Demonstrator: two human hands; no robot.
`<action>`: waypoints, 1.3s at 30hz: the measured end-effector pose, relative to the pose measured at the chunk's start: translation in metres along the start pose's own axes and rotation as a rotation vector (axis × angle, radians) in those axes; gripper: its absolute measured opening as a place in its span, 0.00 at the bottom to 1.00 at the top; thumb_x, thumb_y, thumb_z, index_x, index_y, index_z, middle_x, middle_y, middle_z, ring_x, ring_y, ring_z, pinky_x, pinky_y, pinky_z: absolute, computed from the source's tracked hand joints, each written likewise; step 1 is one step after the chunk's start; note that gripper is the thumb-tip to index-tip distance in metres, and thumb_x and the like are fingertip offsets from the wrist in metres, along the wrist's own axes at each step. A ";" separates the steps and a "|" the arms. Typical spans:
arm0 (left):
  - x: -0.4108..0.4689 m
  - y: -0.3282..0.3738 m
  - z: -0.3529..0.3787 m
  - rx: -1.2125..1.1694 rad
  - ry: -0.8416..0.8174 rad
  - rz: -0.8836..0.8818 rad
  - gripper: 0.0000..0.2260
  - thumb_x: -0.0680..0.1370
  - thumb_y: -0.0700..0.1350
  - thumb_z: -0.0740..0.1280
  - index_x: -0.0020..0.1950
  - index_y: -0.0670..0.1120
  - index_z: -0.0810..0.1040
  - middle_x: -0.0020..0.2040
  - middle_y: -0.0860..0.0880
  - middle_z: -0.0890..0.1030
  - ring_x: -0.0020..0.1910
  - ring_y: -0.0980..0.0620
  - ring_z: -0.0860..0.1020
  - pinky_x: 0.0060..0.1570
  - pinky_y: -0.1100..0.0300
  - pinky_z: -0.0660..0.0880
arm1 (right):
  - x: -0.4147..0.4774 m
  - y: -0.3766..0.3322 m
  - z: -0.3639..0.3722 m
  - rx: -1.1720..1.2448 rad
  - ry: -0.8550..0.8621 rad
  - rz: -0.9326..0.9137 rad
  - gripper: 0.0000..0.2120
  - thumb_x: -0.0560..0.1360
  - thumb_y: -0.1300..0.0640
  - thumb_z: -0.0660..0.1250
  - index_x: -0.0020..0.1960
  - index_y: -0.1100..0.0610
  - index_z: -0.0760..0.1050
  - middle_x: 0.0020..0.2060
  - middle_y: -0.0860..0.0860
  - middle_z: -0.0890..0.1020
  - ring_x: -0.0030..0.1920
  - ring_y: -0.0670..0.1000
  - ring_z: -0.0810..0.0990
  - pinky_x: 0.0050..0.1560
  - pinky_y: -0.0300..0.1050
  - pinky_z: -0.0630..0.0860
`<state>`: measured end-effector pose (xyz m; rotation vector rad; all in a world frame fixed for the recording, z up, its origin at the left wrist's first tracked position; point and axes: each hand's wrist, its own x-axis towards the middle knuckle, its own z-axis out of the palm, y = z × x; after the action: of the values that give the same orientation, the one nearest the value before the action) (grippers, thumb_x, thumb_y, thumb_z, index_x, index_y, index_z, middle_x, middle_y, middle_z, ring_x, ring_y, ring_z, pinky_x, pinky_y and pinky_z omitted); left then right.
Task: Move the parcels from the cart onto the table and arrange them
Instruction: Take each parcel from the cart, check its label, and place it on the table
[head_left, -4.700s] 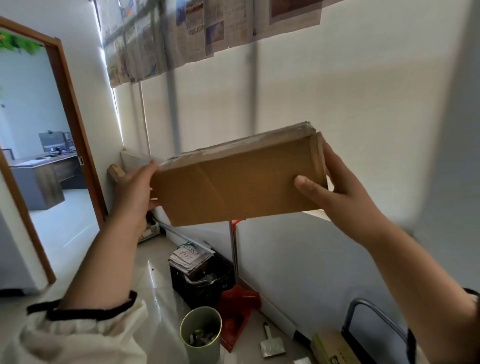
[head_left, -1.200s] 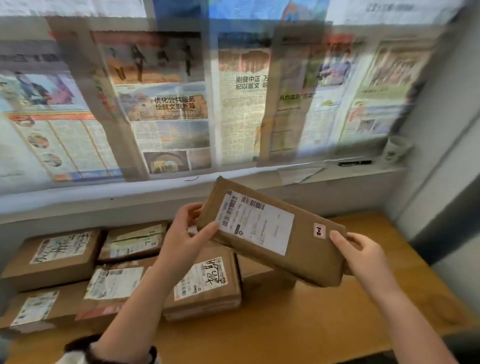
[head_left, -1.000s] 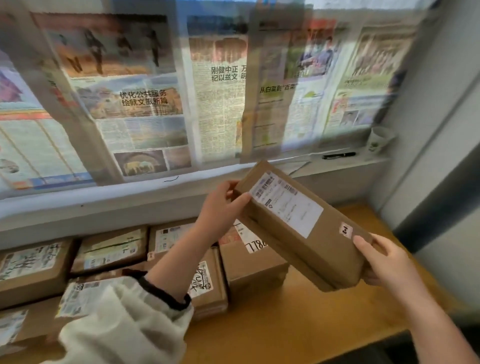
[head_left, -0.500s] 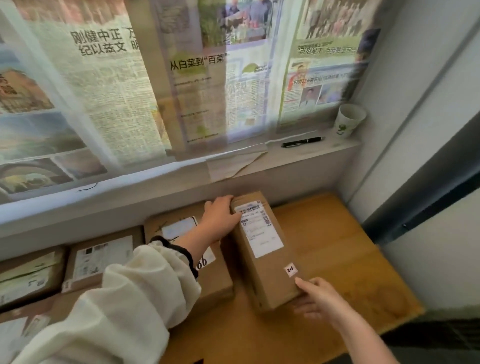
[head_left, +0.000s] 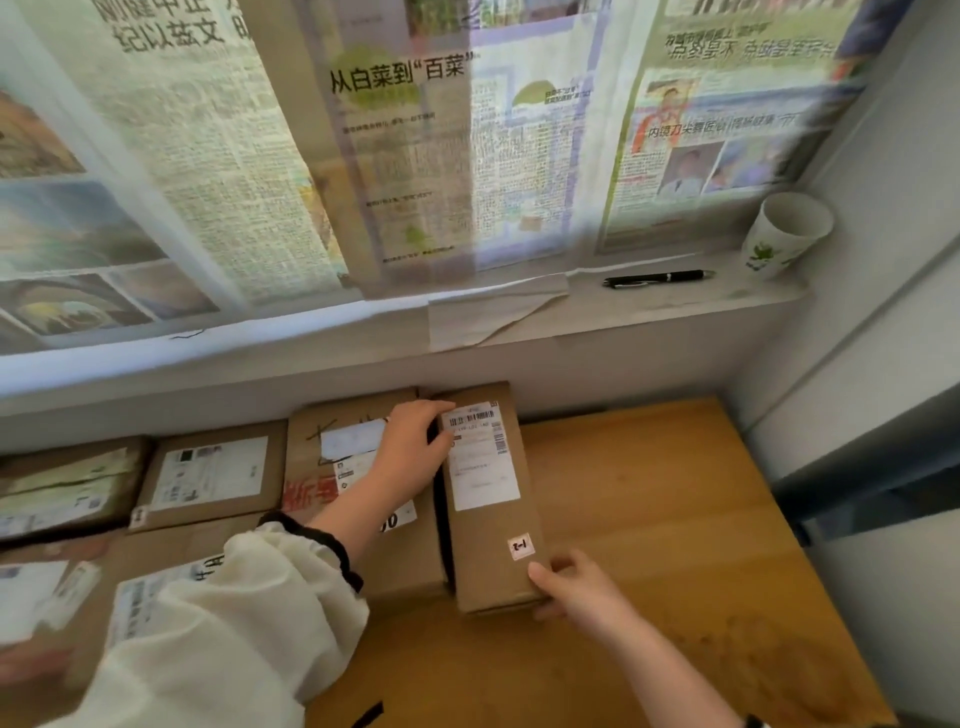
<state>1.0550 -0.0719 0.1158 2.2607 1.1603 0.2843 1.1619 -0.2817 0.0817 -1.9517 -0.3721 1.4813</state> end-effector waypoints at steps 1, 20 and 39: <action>-0.004 0.000 -0.003 -0.050 0.017 -0.002 0.15 0.78 0.43 0.63 0.65 0.47 0.74 0.62 0.49 0.76 0.63 0.52 0.70 0.60 0.62 0.64 | 0.001 0.000 0.000 -0.032 -0.002 -0.010 0.11 0.77 0.57 0.66 0.54 0.60 0.67 0.47 0.54 0.77 0.27 0.46 0.78 0.25 0.32 0.69; -0.051 -0.017 -0.003 0.372 -0.102 -0.261 0.28 0.79 0.60 0.54 0.77 0.52 0.53 0.78 0.51 0.49 0.77 0.46 0.45 0.73 0.41 0.50 | 0.032 -0.047 -0.001 -0.196 -0.019 -0.321 0.33 0.77 0.64 0.63 0.76 0.54 0.52 0.71 0.53 0.68 0.69 0.52 0.68 0.60 0.42 0.70; -0.048 -0.019 -0.001 0.389 -0.112 -0.282 0.29 0.79 0.60 0.56 0.77 0.54 0.52 0.78 0.52 0.48 0.77 0.47 0.46 0.73 0.41 0.50 | 0.036 -0.050 0.012 -0.151 0.041 -0.277 0.31 0.78 0.65 0.60 0.76 0.52 0.53 0.71 0.53 0.67 0.68 0.52 0.69 0.65 0.48 0.71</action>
<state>1.0128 -0.1014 0.1089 2.3540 1.5589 -0.1932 1.1699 -0.2193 0.0848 -1.9502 -0.7229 1.2648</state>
